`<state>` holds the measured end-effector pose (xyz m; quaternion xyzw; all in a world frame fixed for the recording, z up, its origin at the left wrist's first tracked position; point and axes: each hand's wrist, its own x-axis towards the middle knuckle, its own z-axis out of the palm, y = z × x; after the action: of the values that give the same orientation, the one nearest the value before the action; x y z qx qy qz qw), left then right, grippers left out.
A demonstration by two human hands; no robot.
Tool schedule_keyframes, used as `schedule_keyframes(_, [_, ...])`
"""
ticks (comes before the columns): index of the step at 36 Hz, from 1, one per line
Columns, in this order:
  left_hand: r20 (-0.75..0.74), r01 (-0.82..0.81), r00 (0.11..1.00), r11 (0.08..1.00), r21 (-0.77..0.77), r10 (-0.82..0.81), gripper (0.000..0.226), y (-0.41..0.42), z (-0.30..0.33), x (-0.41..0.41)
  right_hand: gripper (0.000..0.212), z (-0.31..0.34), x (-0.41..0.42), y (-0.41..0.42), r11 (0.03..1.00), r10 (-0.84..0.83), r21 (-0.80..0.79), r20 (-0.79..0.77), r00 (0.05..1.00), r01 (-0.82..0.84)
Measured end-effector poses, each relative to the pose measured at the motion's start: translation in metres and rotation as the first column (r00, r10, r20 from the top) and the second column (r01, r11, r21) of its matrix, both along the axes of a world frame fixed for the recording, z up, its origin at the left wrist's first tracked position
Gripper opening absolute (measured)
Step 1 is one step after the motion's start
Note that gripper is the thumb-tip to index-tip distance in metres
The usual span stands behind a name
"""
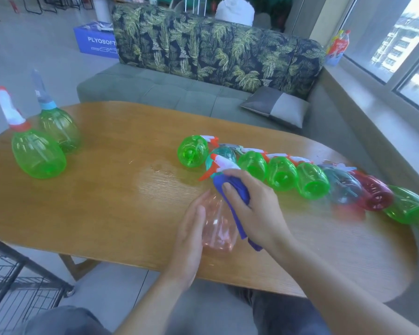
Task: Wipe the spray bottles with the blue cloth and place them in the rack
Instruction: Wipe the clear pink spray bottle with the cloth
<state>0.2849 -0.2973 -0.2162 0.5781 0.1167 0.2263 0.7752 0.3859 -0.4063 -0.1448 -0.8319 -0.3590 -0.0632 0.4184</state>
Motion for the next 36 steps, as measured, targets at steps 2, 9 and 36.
schedule_keyframes(2, [0.014, 0.004, 1.0, 1.0, -0.011, -0.004, 0.043, 0.0, 0.002, 0.0, 0.022, -0.008, -0.002, 0.005, 1.0, 0.004, -0.022, 0.041, 0.999, -0.003])
schedule_keyframes(9, [-0.023, 0.026, 0.999, 0.987, -0.16, -0.03, 0.058, 0.003, -0.005, 0.001, 0.031, -0.025, -0.021, -0.01, 0.979, 0.2, -0.092, 0.258, 0.945, -0.182])
schedule_keyframes(36, [-0.032, 0.022, 0.999, 0.988, -0.155, -0.028, 0.053, 0.006, -0.007, 0.004, 0.031, -0.04, -0.027, -0.016, 0.982, 0.168, 0.038, 0.24, 0.956, -0.182])
